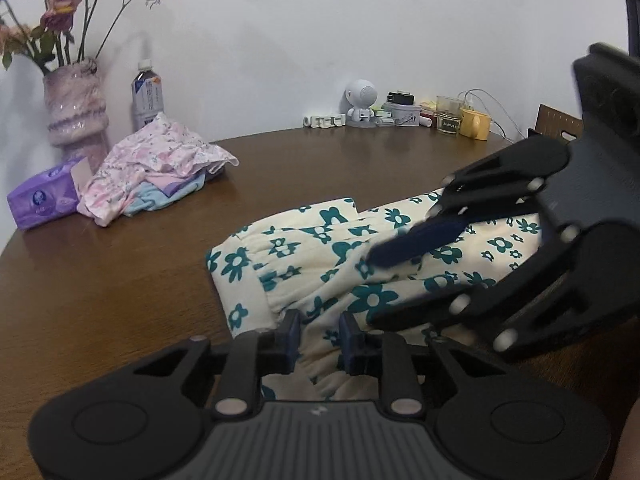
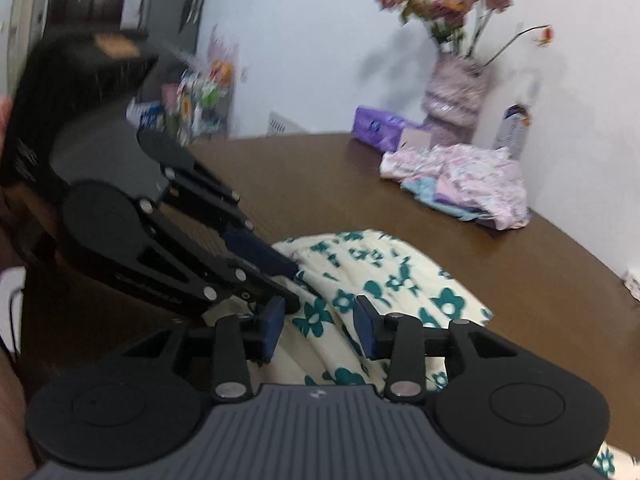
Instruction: Fold clothes
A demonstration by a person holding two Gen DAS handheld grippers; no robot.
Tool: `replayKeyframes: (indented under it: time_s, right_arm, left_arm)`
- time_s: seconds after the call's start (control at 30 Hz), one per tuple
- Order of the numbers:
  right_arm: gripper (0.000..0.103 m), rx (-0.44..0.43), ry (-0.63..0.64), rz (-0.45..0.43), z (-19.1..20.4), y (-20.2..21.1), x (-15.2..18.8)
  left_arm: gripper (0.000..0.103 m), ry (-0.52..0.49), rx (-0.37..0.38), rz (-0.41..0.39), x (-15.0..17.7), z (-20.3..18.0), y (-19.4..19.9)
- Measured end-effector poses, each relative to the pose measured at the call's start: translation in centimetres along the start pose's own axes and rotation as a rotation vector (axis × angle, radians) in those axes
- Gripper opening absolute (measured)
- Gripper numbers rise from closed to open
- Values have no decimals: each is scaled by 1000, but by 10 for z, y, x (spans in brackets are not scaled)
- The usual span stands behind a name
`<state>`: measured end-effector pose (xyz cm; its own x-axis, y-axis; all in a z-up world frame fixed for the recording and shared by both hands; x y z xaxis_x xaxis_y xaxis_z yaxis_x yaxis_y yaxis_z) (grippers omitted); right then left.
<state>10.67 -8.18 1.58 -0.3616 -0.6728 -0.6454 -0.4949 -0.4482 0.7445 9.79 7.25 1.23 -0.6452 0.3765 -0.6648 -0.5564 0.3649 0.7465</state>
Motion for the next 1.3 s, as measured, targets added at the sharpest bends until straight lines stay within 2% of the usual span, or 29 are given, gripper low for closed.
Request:
replayKeyframes:
  time_s: [0.07, 0.2, 0.23, 0.27, 0.3, 0.43, 0.47, 0.5, 0.57, 0.6, 0.63, 0.67, 0.7, 0.77, 0.8, 0.83, 0.9, 1.0, 1.1, 1.17, 1.23, 1.3]
  right_arm:
    - [32, -6, 31, 55, 0, -14, 1]
    - [16, -47, 24, 65, -7, -17, 8]
    - [16, -58, 18, 64, -10, -17, 10]
    - [16, -71, 9, 61, -12, -17, 11]
    - [16, -84, 0, 58, -14, -18, 11]
    - [16, -102, -19, 52, -17, -16, 12]
    - [18, -109, -27, 38, -19, -11, 12]
    - [20, -115, -34, 24, -21, -5, 11]
    - [39, -133, -25, -3, -23, 9, 10]
    - [57, -127, 8, -10, -19, 13, 9]
    - [62, -119, 42, -15, -15, 17, 9]
    - [62, -112, 66, 0, -12, 14, 8]
    - [61, -105, 90, 17, -10, 10, 7]
    - [46, -91, 138, 51, -4, 2, 5]
    - [26, -98, 136, 62, -6, -2, 4]
    - [20, -107, 133, 72, -8, -5, 4]
    - [15, -121, 138, 86, -11, -9, 6]
    - [14, -126, 162, 83, -15, -7, 17]
    - [14, -136, 147, 83, -20, -4, 22]
    - [14, -138, 146, 77, -19, -5, 22]
    - [14, -141, 142, 72, -19, -5, 22]
    - [14, -143, 139, 66, -20, -4, 24]
  left_arm:
    - [20, 19, 26, -7, 0, 4, 2]
    - [22, 33, 115, -66, 2, 15, 24]
    - [32, 14, 131, -73, 4, 16, 30]
    - [46, -13, 142, -71, 7, 15, 36]
    - [49, -49, 140, -64, 10, 11, 38]
    - [47, -166, 81, 16, 18, -7, 28]
    - [38, -178, 70, 29, 18, -9, 25]
    - [32, -183, 62, 35, 16, -10, 21]
    - [11, -193, 46, 47, 12, -12, 14]
    - [11, -190, 39, 50, 10, -11, 11]
    - [11, -184, 32, 50, 8, -11, 9]
    - [11, -175, 31, 53, 6, -10, 7]
    - [11, -163, 32, 55, 5, -8, 5]
    - [10, -139, 38, 59, 4, -6, 3]
    - [10, -125, 45, 61, 6, -4, 2]
    - [11, -112, 52, 63, 7, -3, 2]
    - [13, -86, 71, 60, 9, 1, 4]
    - [15, -65, 92, 41, 8, 5, 11]
    - [16, -55, 120, -66, -2, 4, 26]
    - [21, -41, 113, -117, -12, 4, 28]
    - [22, -43, 62, -102, -20, 3, 19]
    - [19, -52, 41, -51, -22, 3, 5]
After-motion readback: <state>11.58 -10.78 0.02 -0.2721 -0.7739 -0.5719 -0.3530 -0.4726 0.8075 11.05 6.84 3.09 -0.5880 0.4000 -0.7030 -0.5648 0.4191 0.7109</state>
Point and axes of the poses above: each gripper's, at about its wrist camera, not at the fingertips, and y roughly against the way its jaws point, z to its left, x to its underside, the point moved 2 cm from there along -y, roughly the way its jaws point, and after that the axes turned 12 degrees about z, right-handed, at the moved point
